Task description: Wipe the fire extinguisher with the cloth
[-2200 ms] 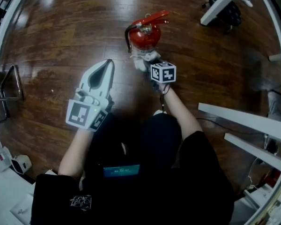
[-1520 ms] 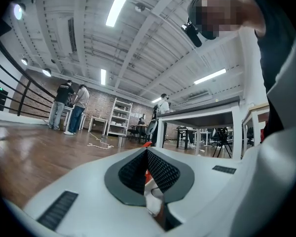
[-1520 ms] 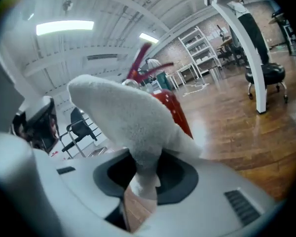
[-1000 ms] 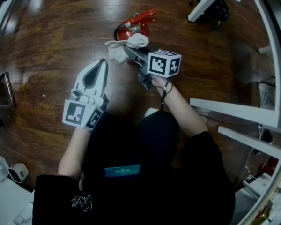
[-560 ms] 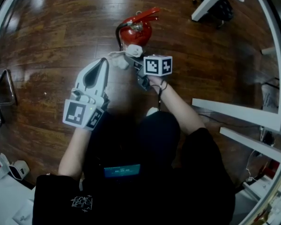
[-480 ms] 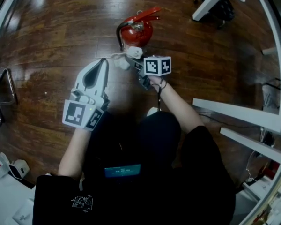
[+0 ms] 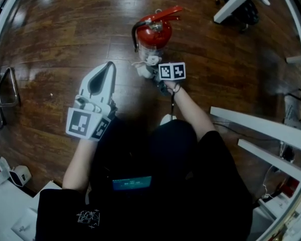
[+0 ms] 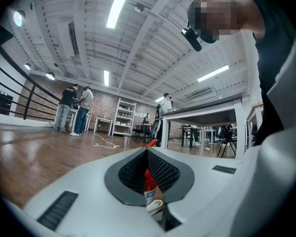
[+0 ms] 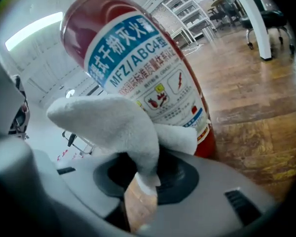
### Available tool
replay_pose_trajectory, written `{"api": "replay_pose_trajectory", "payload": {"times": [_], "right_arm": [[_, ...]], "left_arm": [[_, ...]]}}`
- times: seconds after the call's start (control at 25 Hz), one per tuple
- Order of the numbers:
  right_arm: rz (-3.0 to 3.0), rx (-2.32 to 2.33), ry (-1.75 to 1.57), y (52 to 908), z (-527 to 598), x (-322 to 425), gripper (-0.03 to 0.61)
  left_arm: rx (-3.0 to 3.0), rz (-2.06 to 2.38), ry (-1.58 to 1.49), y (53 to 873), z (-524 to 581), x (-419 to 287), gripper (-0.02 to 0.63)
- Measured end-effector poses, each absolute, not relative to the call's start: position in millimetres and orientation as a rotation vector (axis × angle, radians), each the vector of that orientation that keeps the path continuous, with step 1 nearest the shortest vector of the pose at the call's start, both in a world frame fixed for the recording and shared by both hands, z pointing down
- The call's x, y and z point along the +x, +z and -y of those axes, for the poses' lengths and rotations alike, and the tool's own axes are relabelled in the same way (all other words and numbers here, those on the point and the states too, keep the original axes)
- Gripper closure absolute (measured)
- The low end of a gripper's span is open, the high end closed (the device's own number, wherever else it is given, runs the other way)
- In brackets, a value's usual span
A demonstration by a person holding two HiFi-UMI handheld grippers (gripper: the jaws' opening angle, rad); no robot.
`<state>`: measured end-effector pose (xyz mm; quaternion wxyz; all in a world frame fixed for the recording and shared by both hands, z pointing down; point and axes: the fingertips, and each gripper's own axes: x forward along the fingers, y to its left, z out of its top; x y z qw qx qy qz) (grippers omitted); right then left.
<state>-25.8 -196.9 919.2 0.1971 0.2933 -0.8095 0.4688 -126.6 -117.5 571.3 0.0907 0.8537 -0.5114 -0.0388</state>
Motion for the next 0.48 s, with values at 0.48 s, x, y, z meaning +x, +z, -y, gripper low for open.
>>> {"api": "replay_pose_trajectory", "payload": {"times": [0.48], "right_arm": [[2.501, 0.827, 0.554, 711.8, 218.3, 38.6, 0.452]], "left_arm": [[2.553, 1.478, -0.153, 570.4, 123.1, -120.6, 0.611]]}}
